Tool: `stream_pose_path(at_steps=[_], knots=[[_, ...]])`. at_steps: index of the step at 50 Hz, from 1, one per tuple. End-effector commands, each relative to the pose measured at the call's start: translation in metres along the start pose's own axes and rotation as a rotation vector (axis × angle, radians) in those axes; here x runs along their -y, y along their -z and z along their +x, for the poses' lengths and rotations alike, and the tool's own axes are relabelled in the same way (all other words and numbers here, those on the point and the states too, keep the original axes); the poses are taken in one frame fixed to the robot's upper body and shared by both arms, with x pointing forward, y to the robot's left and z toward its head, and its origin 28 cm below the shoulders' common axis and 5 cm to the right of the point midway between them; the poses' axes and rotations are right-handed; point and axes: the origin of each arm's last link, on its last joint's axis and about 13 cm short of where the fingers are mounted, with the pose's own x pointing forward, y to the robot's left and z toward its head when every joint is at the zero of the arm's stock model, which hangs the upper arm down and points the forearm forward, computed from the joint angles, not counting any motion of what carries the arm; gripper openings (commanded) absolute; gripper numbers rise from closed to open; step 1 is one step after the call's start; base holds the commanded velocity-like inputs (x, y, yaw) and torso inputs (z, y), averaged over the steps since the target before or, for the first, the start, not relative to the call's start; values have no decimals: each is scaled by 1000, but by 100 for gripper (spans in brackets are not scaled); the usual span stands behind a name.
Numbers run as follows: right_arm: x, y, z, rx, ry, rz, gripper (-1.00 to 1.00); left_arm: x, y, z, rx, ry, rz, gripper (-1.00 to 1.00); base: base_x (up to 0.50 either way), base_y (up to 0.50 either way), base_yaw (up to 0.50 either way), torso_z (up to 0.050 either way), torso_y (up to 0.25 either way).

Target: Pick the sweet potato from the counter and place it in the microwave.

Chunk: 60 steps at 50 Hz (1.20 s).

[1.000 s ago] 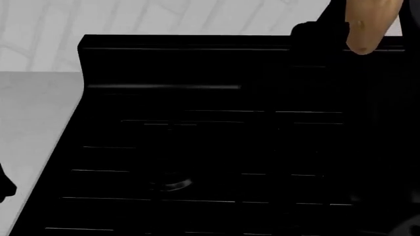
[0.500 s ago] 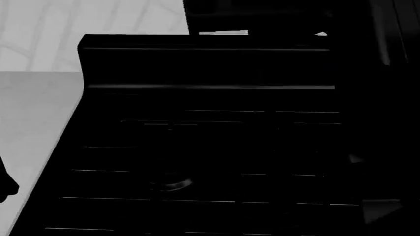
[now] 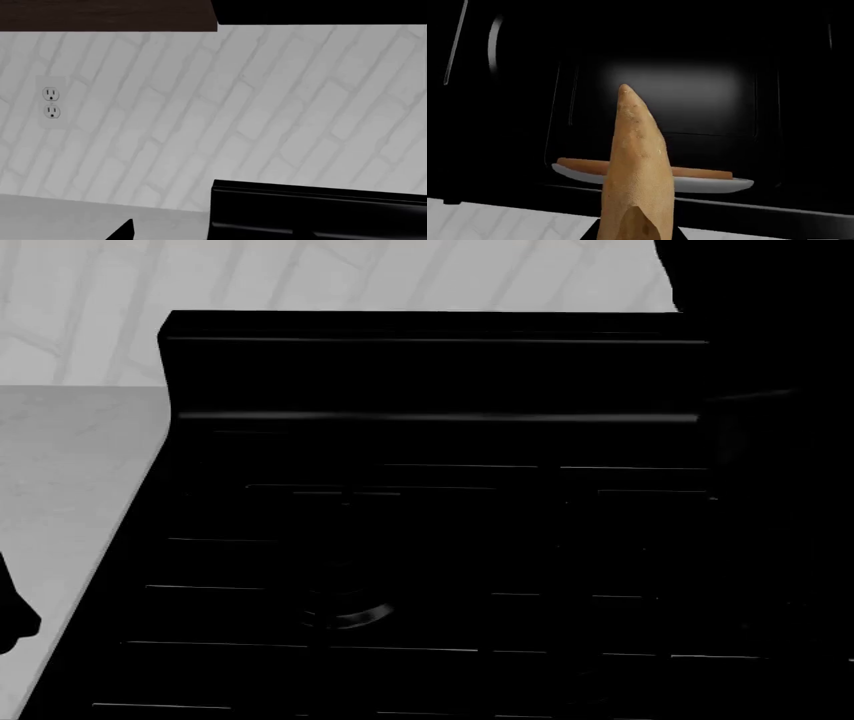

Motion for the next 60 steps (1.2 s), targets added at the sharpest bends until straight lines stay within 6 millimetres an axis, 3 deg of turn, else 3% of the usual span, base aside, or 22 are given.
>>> stream_pose_path(at_steps=[1,16,31,53,60], knots=[[-2,-25,18,62,-23,-25,-100,1,0,1,0,3,0,100,0,0,0,0,0],[6,-39,45,29,-15,8,-100,0,1,-1,-4,-1,6,100,0,0,0,0,1],[12,-75,69,25,2,-31,-100,-1,6,-1,-26,2,2,100,0,0,0,0,0],[27,-95,136,-109,2,-58,-100,-1,5,2,-23,6,10,100,0,0,0,0,0],[27,-100,145,-130,21,-70,-100,-1,5,2,-3,5,20,100,0,0,0,1,0]])
